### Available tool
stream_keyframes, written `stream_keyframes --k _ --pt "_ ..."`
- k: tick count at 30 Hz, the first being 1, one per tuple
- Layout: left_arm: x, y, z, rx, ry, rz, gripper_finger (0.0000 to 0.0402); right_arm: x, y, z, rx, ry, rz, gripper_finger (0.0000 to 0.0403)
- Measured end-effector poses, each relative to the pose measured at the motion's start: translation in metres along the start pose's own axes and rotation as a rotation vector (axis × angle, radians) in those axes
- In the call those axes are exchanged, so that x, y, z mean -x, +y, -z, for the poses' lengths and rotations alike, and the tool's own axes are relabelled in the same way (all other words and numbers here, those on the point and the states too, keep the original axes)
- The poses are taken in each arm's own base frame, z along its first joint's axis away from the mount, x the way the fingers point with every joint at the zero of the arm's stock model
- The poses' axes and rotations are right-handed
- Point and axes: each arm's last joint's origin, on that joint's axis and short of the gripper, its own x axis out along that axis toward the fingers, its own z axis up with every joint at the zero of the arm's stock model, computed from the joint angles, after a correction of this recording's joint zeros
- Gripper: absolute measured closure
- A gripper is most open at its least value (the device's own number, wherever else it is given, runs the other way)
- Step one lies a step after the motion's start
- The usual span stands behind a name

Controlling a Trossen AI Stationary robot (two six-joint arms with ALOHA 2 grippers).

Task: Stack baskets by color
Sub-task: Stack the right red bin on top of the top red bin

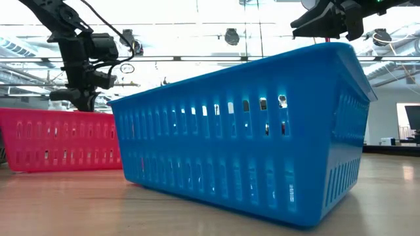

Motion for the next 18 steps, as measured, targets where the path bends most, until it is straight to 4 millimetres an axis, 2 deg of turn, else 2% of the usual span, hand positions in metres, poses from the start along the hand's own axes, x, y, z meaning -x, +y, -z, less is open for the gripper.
stream_keyframes --k 14,18 --pt "-0.0014 0.0036 0.0047 0.064 0.009 -0.003 0.0287 0.0000 0.0000 0.0000 -0.002 0.000 0.000 0.0138" --pt "-0.0001 0.0025 0.0029 0.048 0.056 -0.045 0.0257 0.0000 0.0000 0.0000 -0.003 0.000 0.000 0.0138"
